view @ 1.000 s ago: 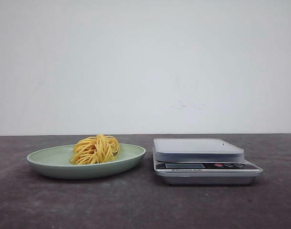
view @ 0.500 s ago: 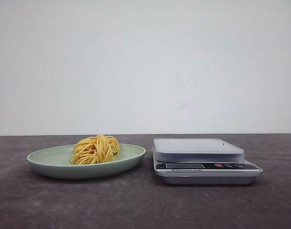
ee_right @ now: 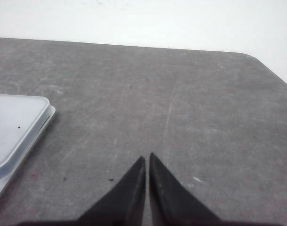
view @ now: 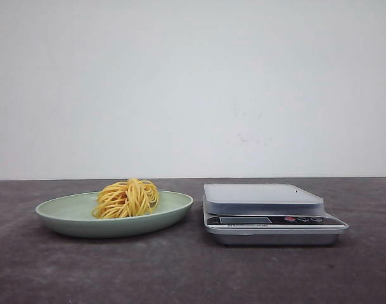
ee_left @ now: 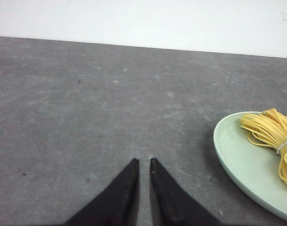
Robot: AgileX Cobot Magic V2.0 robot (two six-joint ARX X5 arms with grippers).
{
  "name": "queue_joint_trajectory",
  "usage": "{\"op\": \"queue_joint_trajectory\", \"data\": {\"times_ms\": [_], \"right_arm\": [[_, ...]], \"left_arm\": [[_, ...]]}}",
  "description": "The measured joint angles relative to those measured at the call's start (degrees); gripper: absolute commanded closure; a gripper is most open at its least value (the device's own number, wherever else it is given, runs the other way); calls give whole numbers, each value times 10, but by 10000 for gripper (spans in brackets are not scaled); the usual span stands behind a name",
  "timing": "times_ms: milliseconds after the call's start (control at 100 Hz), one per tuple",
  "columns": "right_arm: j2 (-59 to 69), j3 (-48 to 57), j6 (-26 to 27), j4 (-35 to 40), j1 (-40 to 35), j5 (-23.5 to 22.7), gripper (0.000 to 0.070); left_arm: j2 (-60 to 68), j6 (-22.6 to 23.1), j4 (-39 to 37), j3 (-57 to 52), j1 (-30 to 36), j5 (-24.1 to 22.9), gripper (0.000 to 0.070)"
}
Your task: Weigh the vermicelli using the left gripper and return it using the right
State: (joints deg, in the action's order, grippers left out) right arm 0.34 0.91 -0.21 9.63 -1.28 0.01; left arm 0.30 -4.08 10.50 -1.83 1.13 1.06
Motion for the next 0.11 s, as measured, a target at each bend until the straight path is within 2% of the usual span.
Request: {"op": "queue_joint_trajectory", "data": {"times_ms": [110], "right_arm": [[0,0,0,0,0,0,695]], "left_arm": [[0,0,0,0,0,0,697]]}}
